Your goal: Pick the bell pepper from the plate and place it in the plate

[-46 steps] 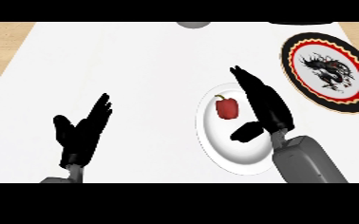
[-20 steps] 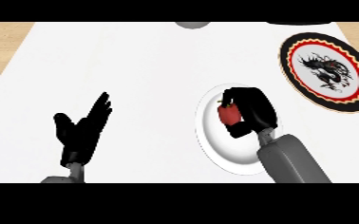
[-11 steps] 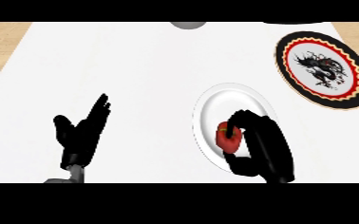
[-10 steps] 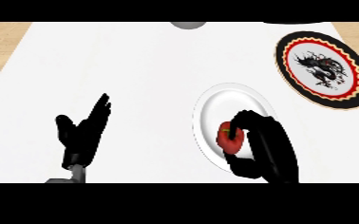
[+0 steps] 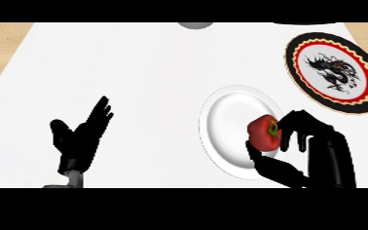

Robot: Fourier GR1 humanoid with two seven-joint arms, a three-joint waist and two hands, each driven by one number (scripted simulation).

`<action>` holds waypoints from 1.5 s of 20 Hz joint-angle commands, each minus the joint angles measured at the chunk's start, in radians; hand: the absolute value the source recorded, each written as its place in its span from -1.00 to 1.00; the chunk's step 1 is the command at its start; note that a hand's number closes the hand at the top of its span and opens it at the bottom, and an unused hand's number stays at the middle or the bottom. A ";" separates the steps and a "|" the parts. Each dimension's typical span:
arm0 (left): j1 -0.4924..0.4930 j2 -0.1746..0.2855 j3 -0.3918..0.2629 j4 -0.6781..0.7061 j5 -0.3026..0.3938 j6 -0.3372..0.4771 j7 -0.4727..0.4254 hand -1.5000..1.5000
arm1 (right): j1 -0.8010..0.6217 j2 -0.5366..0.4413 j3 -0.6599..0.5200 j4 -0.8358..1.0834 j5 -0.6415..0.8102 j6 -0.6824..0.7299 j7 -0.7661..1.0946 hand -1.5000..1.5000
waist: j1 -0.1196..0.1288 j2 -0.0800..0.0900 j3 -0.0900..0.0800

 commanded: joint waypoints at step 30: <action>-0.069 -0.020 -0.002 0.046 -0.017 -0.032 0.062 0.00 | -0.759 -0.445 -0.765 1.553 -0.501 -0.140 -0.679 1.00 | 0.071 0.032 -0.002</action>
